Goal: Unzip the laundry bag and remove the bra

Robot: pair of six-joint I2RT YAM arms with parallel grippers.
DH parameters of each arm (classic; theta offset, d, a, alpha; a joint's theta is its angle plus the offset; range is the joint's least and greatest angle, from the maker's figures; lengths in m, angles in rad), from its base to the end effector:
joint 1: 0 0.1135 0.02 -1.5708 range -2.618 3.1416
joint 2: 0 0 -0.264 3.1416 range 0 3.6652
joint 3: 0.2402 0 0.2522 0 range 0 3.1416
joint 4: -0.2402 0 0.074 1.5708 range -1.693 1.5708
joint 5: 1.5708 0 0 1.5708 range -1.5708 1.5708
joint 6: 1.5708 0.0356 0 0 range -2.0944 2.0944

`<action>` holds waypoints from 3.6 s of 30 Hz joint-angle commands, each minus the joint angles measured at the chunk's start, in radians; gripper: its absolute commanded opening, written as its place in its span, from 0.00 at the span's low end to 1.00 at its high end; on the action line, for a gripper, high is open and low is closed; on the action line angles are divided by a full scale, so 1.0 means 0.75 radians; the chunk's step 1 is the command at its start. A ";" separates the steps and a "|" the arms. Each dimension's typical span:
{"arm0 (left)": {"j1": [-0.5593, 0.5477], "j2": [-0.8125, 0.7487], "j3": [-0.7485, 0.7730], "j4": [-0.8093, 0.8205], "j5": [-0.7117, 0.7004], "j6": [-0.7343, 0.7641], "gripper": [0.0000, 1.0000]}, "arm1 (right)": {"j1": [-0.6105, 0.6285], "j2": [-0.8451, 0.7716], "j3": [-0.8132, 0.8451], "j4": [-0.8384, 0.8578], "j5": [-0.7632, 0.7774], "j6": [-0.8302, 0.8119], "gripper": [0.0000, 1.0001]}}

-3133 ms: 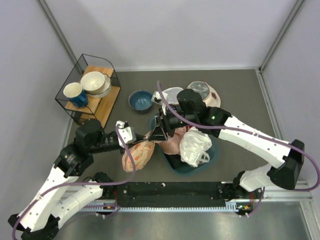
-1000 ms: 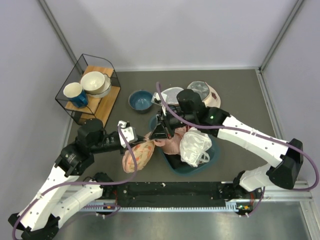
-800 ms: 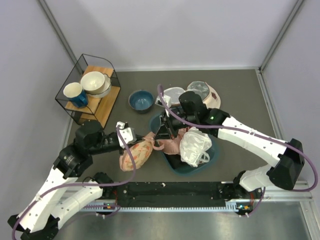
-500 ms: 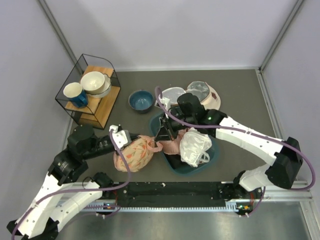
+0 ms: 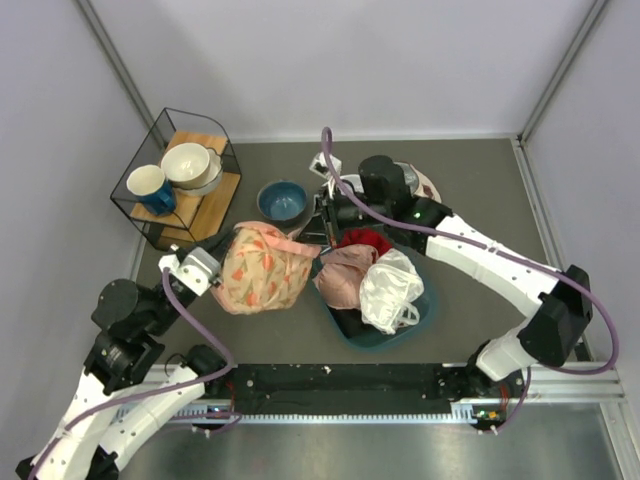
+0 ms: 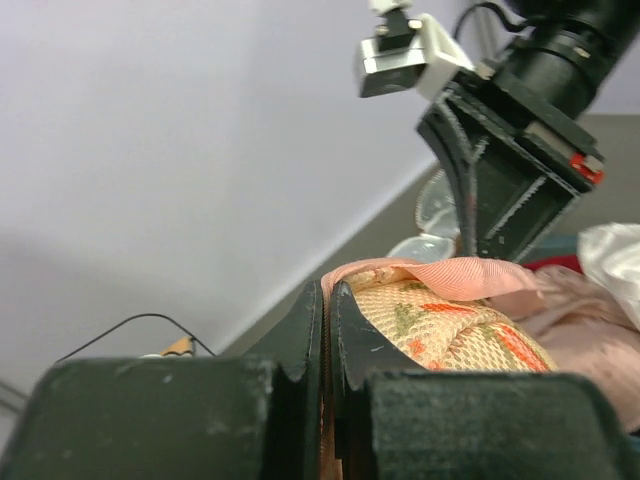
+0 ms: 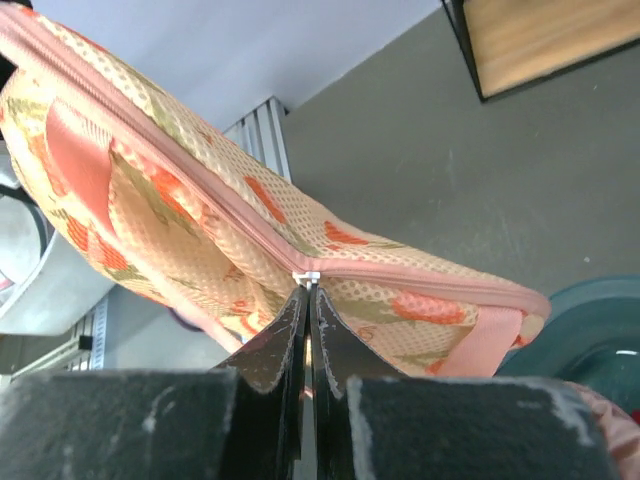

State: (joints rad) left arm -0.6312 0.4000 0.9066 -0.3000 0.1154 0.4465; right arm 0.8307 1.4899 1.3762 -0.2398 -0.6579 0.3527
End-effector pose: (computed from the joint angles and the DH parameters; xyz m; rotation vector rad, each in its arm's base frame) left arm 0.0533 -0.0440 0.4101 0.7843 1.1225 -0.2337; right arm 0.2164 0.2692 0.3731 -0.9636 1.8852 1.3842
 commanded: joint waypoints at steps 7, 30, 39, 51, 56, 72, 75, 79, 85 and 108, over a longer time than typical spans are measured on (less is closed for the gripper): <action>0.003 -0.032 -0.041 0.451 -0.285 0.043 0.00 | -0.164 -0.017 -0.113 0.033 0.004 0.066 0.00; 0.003 -0.104 -0.362 0.494 -0.293 -0.314 0.18 | -0.316 -0.438 -0.170 -0.132 0.188 0.068 0.00; 0.003 -0.035 -0.281 0.358 -0.203 -0.424 0.99 | -0.294 -0.459 -0.254 -0.128 0.082 -0.032 0.00; -0.007 0.536 -0.031 0.355 0.488 -0.513 0.99 | -0.275 -0.467 -0.195 -0.122 0.010 -0.039 0.00; -0.020 0.567 -0.061 0.382 0.572 -0.522 0.99 | -0.271 -0.461 -0.190 -0.122 0.000 -0.033 0.00; -0.073 0.678 -0.121 0.553 0.601 -0.687 0.95 | -0.253 -0.442 -0.176 -0.122 0.002 -0.016 0.00; -0.099 0.669 -0.129 0.590 0.525 -0.740 0.95 | -0.249 -0.434 -0.176 -0.122 0.010 -0.018 0.00; -0.185 0.641 -0.137 0.590 0.295 -0.830 0.87 | -0.242 -0.434 -0.172 -0.122 0.024 -0.014 0.00; -0.383 0.657 -0.131 0.541 -0.141 -0.876 0.82 | -0.244 -0.432 -0.168 -0.122 0.028 -0.008 0.00; -0.408 0.600 -0.190 0.525 -0.287 -0.820 0.00 | -0.248 -0.428 -0.207 -0.132 0.130 -0.024 0.00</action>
State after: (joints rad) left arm -0.9432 0.9054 0.7700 0.0841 -0.0692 -0.1833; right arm 0.6395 1.1728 1.1992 -0.3676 -0.6075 0.3420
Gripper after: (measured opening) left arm 0.016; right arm 0.005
